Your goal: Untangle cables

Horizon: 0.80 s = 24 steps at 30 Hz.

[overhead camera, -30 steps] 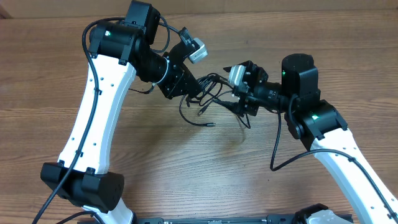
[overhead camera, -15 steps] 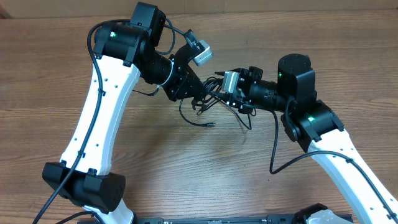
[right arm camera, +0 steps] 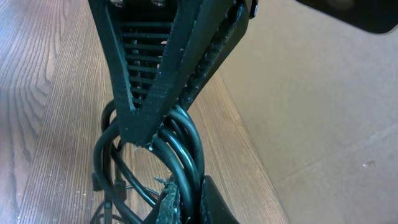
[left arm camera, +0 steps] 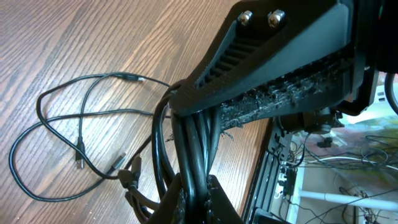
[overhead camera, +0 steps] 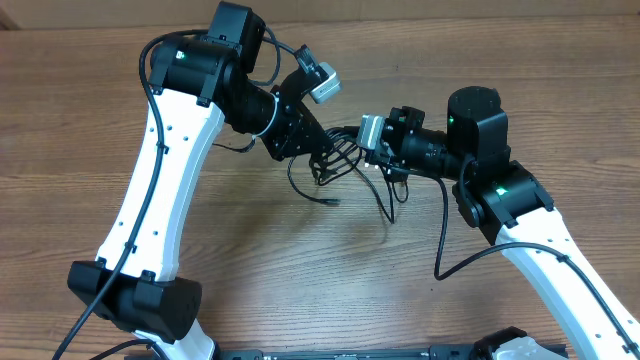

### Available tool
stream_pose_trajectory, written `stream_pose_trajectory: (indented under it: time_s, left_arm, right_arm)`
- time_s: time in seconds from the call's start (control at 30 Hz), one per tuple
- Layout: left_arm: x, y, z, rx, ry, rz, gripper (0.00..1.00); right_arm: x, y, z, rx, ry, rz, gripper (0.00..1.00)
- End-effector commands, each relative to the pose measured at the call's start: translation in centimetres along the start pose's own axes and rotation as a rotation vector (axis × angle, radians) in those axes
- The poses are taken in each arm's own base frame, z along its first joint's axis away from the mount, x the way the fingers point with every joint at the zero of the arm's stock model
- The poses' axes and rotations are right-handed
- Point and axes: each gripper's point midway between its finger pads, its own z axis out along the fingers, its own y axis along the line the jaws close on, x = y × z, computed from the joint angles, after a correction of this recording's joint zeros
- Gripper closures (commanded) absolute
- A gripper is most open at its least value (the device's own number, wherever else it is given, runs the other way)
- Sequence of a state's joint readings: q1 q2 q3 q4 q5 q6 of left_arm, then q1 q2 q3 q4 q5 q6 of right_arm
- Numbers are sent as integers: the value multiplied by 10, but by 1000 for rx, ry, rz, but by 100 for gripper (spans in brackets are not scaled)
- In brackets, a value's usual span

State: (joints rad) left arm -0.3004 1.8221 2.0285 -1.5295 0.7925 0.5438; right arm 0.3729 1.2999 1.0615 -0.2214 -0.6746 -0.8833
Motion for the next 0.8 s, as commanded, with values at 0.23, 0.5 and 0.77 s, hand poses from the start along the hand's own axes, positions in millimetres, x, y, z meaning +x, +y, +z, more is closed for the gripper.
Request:
stream_pose_trajectory:
  time_s: [0.23,0.5,0.77]
  left_arm:
    - [-28,13,1,-32,-100,-111,96]
    - [-28,40,-8,-142,-119,-255,96]
    - [-21,59,-23,-191,-138,-338,96]
  right_arm:
    - [-14,11,-6,-62,-34,150,96]
    - [-17,16,-7,-91,-49,226,96]
    - [-13,1,-12,-48,-49,381,96]
